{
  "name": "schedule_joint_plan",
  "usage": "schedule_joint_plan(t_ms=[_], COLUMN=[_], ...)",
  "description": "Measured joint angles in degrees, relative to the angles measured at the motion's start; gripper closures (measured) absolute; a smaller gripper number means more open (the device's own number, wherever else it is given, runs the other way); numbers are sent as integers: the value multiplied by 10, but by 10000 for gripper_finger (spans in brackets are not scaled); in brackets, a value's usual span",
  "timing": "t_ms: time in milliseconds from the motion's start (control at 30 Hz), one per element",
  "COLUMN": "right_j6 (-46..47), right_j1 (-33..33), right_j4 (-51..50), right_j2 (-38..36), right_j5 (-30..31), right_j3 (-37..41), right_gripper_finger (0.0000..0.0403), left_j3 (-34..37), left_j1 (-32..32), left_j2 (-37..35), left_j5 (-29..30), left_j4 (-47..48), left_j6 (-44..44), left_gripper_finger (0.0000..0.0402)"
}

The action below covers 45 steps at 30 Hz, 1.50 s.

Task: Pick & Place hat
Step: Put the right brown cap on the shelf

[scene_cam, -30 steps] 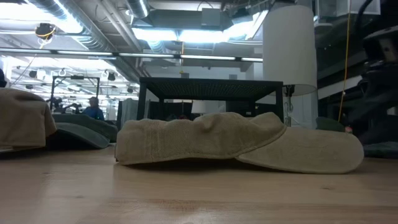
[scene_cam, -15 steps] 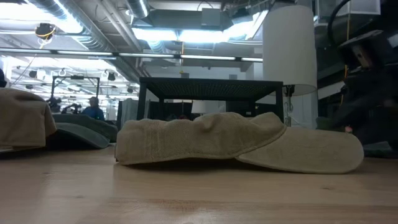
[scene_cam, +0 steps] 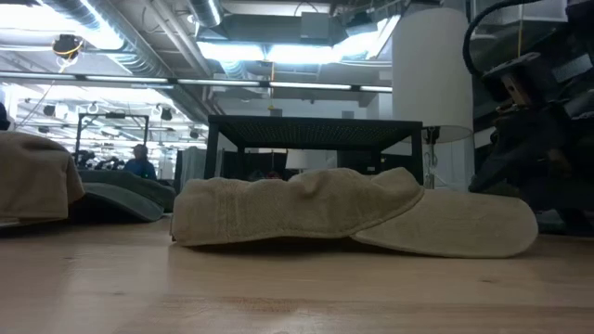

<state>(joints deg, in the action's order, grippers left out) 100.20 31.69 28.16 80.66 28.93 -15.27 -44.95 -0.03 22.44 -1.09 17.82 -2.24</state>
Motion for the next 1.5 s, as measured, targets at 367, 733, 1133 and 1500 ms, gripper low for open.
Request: schedule_joint_plan(t_ms=[367, 733, 1133, 1500], right_j6=[-52, -276, -505, -636], right_j1=[-3, -2, -2, -2], right_j4=[18, 252, 406, 409], right_j2=[-1, 0, -56, -114], right_j5=[29, 25, -1, -64], right_j3=[-1, 1, 1, 1], right_gripper_finger=[386, 390, 390, 390], left_j3=[0, 0, 0, 1], left_j1=[0, 0, 0, -31], left_j2=[0, 0, 113, 318], left_j5=[0, 8, -100, -119], left_j4=[0, -3, -59, -92], left_j6=[0, 0, 19, 0], left_gripper_finger=[398, 398, 398, 397])
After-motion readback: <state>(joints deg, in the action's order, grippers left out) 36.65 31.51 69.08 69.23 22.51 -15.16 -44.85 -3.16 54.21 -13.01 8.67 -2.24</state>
